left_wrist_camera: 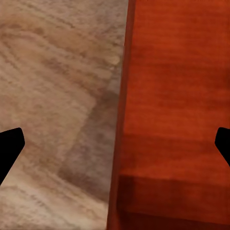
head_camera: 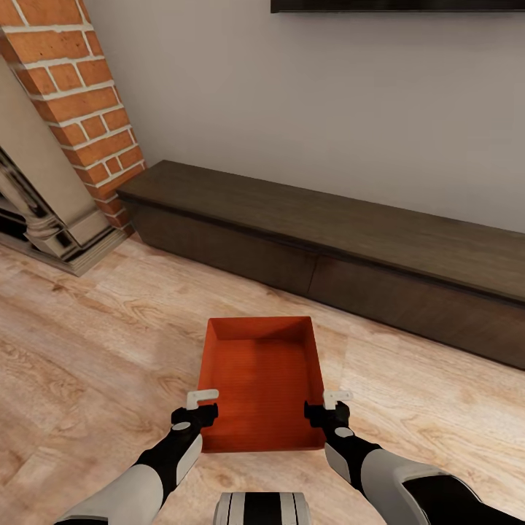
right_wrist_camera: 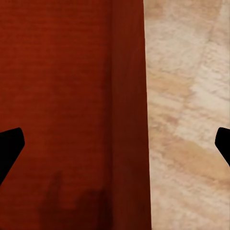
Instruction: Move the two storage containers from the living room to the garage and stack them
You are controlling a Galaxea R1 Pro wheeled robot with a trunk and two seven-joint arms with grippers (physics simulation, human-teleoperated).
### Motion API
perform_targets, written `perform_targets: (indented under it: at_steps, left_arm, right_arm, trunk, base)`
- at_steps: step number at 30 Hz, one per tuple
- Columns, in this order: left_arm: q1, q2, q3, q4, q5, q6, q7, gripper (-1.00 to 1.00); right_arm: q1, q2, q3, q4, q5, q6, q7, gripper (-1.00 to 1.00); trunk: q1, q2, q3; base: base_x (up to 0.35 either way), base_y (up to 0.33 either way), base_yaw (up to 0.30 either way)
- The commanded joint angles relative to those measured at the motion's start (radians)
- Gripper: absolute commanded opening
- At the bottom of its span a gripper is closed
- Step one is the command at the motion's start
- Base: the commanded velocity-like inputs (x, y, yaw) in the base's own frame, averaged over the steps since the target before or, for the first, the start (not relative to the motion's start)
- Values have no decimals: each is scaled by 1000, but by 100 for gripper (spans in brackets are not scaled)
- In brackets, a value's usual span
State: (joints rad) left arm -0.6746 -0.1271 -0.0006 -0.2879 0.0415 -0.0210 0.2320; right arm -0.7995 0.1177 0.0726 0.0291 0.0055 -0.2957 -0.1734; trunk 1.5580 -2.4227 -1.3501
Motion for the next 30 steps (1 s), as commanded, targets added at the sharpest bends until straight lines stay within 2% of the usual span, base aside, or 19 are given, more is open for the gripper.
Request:
perform_targets:
  at_steps: [1, 15, 16, 17, 30]
  left_arm:
    - [0, 0, 1, 0, 4, -2, 3, 100]
    - [0, 1, 2, 4, 5, -3, 4, 100]
    - [0, 1, 2, 5, 5, -2, 4, -100]
    - [0, 1, 2, 6, 5, -2, 4, -100]
    - [0, 0, 2, 2, 5, -3, 5, -100]
  right_arm:
    - [-1, 0, 7, 3, 0, -6, -6, 100]
    - [-1, 0, 7, 3, -28, -11, -5, 100]
    - [-1, 0, 7, 3, -28, -11, -5, 100]
    - [-1, 0, 7, 3, -28, -11, -5, -100]
    - [-1, 0, 7, 3, -28, -14, -5, -100]
  trunk:
    - [0, 0, -1]
    - [0, 0, -1]
    - [0, 0, -1]
    - [0, 0, -1]
    - [0, 0, -1]
  base:
    - [0, 0, 0]
    - [0, 0, 0]
    - [0, 0, 0]
    - [0, 0, 0]
    - [0, 0, 0]
